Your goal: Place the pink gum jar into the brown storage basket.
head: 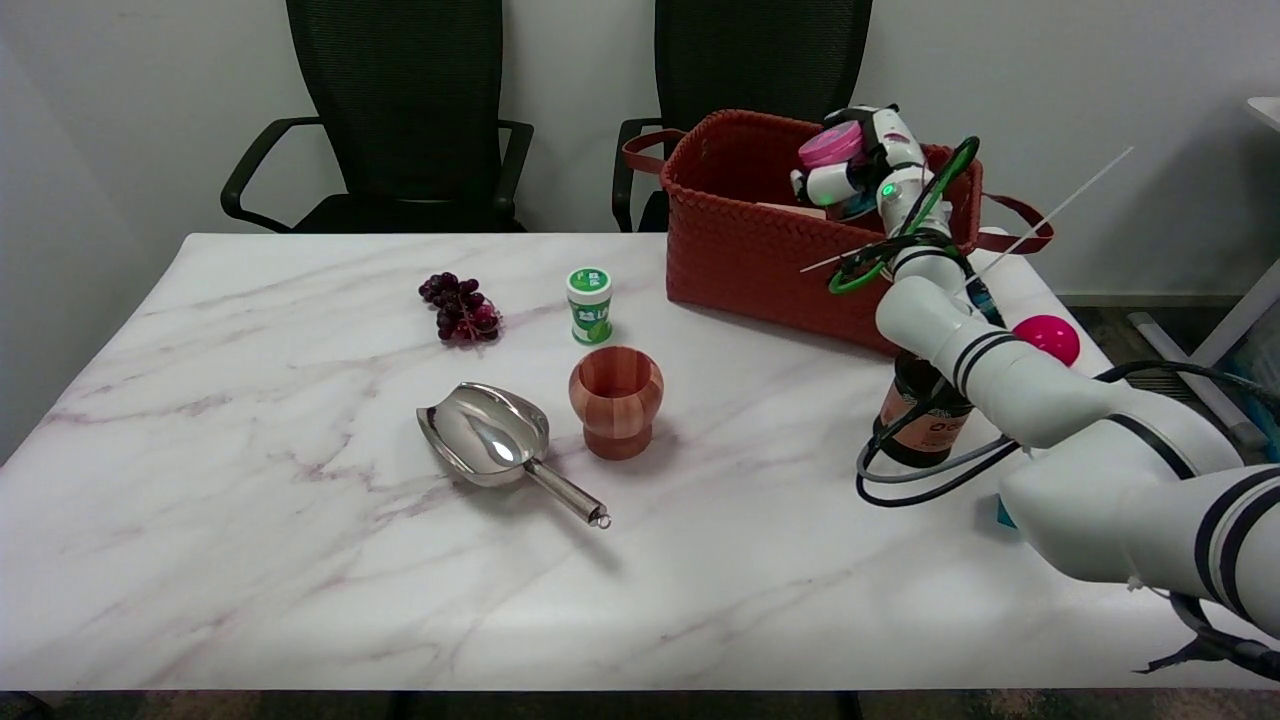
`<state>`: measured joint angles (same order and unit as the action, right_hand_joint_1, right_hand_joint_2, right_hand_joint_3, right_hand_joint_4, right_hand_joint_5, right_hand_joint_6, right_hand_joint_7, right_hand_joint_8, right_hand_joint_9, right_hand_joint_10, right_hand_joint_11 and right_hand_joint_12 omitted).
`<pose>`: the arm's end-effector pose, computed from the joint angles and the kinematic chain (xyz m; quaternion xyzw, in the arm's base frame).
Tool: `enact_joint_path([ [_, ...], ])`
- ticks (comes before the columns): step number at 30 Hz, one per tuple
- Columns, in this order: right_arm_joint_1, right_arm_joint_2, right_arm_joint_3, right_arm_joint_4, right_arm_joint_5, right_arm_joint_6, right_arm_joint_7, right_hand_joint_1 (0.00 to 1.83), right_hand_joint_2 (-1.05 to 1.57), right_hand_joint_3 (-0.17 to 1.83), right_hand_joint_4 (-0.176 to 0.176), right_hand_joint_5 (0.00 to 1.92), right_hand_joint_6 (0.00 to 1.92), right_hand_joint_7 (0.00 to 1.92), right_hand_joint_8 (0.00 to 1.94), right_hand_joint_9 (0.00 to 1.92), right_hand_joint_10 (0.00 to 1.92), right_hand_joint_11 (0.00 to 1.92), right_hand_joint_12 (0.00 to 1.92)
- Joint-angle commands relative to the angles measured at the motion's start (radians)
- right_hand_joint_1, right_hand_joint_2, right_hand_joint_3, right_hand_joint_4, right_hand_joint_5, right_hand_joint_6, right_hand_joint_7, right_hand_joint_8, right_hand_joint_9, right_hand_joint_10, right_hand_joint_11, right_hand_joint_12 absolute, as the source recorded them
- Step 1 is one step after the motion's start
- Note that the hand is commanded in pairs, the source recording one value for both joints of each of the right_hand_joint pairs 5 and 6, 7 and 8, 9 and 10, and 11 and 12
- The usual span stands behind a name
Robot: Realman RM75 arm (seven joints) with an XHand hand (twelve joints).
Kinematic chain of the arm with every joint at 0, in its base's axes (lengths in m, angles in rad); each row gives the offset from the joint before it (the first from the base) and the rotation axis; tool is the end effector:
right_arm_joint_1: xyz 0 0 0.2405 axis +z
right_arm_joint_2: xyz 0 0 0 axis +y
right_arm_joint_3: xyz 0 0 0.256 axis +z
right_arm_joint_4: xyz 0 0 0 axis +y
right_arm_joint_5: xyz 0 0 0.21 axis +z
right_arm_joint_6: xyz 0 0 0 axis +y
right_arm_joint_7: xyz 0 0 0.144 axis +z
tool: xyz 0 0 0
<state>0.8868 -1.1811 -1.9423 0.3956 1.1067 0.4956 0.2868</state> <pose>-0.1930 -0.5050 0.4510 0.4945 -0.1533 0.3690 0.7719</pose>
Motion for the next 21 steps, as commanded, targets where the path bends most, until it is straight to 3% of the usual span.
enact_joint_path([
  [1, 0.023, 0.008, 0.009, -0.064, 0.103, -0.092, -0.083, 1.31, 0.44, 1.14, 0.0, 0.09, 0.09, 0.79, 0.79, 0.62, 0.62, 0.33, 0.33],
  [6, -0.009, 0.021, 0.01, -0.017, 0.154, -0.074, -0.089, 1.29, 0.12, 1.29, 0.0, 0.02, 0.02, 0.42, 0.42, 0.46, 0.46, 0.1, 0.1],
  [9, -0.04, 0.035, 0.012, 0.034, 0.319, -0.074, -0.097, 1.29, 0.01, 1.29, 0.0, 0.0, 0.0, 0.33, 0.33, 0.31, 0.31, 0.0, 0.0],
  [11, -0.059, 0.044, 0.016, 0.077, 0.373, -0.072, -0.117, 1.28, -0.1, 1.31, 0.0, 0.0, 0.0, 0.2, 0.2, 0.06, 0.06, 0.0, 0.0],
  [15, -0.088, 0.064, 0.021, 0.141, 0.375, -0.048, -0.127, 1.27, -0.13, 1.22, 0.0, 0.0, 0.0, 0.03, 0.03, 0.0, 0.0, 0.0, 0.0],
  [21, -0.139, 0.079, 0.031, 0.225, 0.379, 0.042, -0.127, 1.26, -0.14, 1.11, 0.0, 0.0, 0.0, 0.02, 0.02, 0.0, 0.0, 0.0, 0.0],
])
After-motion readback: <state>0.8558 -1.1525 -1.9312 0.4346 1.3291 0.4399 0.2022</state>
